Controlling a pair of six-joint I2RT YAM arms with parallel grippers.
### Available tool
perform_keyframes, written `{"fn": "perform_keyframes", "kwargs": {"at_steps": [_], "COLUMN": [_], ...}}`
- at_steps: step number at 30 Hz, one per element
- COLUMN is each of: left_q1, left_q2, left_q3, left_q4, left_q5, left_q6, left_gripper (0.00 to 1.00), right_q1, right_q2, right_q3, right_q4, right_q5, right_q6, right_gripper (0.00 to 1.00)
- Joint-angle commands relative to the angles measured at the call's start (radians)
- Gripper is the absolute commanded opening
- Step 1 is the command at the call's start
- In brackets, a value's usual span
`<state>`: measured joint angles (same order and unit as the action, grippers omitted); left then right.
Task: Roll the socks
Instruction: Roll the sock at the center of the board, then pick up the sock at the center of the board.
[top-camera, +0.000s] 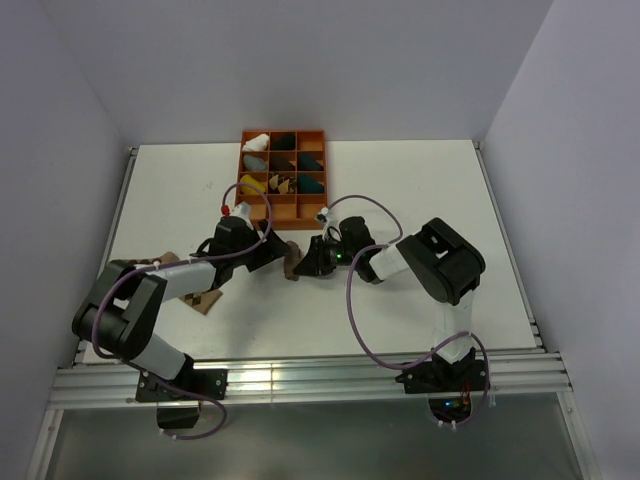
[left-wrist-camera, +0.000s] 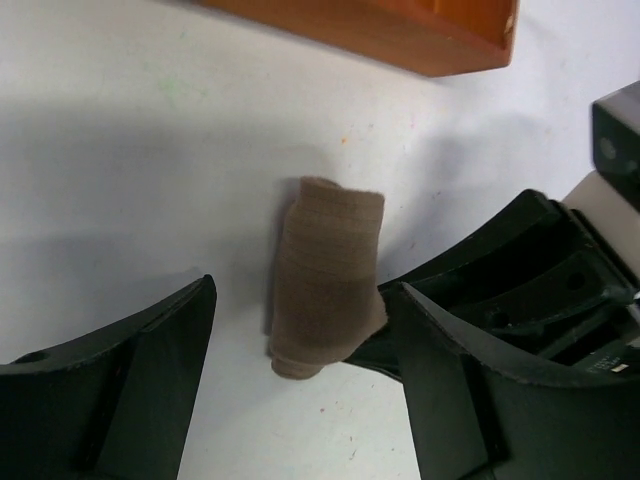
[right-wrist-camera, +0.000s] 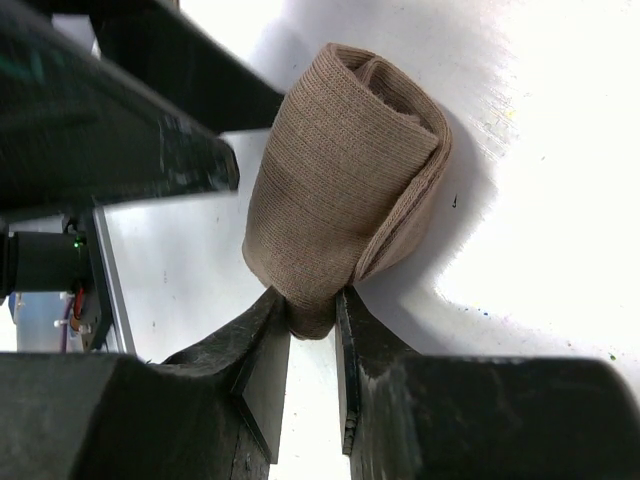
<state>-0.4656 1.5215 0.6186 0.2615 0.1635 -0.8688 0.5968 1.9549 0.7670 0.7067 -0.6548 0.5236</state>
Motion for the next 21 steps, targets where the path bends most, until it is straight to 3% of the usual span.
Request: {"fn": "perform_keyframes", "kwargs": {"at_steps": [1,8,21], "left_q1": [0.030,0.044,0.056], "left_q2": [0.032,0.144,0.243], "left_q3": [0.000,0.012,-0.020], "left_q4": [0.182,0.263,0.335], "left_q5": [0.131,0.214,0.241], "left_q6": [0.040,0.048,0.053], "left_gripper": [0.76,0.75,0.74], "right_q1": [-0.014,-0.018,-0.032], "right_q2": [0.035,0.035,0.050], "right_q3": [0.017,0.011,0.008], "right_q4": [-0.033,-0.020,0.008], "right_q5": [0.027,0.012,-0.022], "right_q6": [-0.022,-0.016,-0.004], "right_gripper": [0.00,0.00,0.00]}}
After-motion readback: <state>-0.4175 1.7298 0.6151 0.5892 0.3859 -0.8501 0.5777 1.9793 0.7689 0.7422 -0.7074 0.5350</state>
